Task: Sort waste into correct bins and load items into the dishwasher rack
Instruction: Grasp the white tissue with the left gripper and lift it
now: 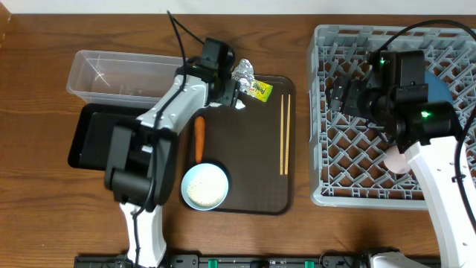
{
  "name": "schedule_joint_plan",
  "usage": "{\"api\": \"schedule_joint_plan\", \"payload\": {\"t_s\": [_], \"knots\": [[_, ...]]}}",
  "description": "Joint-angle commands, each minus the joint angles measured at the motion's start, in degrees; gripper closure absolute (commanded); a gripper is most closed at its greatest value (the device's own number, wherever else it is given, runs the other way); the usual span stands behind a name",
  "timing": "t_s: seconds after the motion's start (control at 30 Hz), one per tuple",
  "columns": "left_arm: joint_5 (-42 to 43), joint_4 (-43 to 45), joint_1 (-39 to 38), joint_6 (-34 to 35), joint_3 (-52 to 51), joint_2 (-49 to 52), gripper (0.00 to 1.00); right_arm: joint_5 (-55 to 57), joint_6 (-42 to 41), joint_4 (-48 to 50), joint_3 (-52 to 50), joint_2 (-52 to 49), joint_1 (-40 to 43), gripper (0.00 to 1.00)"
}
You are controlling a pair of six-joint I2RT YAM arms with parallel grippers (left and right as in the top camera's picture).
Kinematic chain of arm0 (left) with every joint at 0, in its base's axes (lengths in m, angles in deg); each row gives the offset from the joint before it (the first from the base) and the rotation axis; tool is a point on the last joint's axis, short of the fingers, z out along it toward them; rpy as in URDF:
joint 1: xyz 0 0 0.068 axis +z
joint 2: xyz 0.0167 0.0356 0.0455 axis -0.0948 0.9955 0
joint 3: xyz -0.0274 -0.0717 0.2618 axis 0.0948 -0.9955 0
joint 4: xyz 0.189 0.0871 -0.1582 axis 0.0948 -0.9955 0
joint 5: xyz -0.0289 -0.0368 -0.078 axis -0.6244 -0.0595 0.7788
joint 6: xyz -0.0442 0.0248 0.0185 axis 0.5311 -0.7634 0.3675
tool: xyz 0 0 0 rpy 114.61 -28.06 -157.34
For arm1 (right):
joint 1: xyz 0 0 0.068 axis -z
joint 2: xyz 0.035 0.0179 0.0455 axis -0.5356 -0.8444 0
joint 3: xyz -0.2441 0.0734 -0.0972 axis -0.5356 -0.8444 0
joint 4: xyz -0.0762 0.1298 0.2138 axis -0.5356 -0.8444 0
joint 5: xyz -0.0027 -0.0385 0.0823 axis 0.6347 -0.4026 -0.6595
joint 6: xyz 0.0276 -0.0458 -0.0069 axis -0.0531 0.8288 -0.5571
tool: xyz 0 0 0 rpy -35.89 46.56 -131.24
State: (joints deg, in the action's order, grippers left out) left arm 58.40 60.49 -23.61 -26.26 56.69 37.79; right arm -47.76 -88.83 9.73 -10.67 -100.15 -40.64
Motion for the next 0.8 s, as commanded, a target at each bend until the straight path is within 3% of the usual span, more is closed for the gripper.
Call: {"api": "schedule_joint_plan", "payload": {"t_s": [0.0,0.13,0.23,0.27,0.43,0.63,0.77], "knots": [[-0.96,0.31,0.09,-0.68,-0.33,1.99,0.29,-0.52,-0.33,-0.52,0.07,-0.11,0.31,0.11],[-1.31,-0.07,0.09,-0.63,-0.33,3.19,0.45,-1.53,-0.33,-0.57,0.07,-0.11,0.31,0.11],[-0.24,-2.71,0.02,-0.42,0.28,2.19,0.86,-1.53,-0.33,-0.59,0.07,-0.11,0.31,0.11],[-0.24,-4.28,0.02,-0.42,0.85,1.27,0.93,-1.53,-0.31,-0.61,0.07,-0.11,0.31,0.11],[-1.73,-10.29,0.17,-0.48,2.82,-7.06,0.94,-1.51,-0.31,-0.37,0.07,-0.11,0.31,0.11],[-15.28,-11.76,1.68,-2.05,2.82,-16.35,0.94,-1.51,-0.31,0.33,0.07,-0.11,0.31,0.11],[-17.81,-10.25,5.88,-3.15,2.64,-16.13,0.94,-1.51,-0.31,0.28,0.07,-0.11,0.31,0.11]]}}
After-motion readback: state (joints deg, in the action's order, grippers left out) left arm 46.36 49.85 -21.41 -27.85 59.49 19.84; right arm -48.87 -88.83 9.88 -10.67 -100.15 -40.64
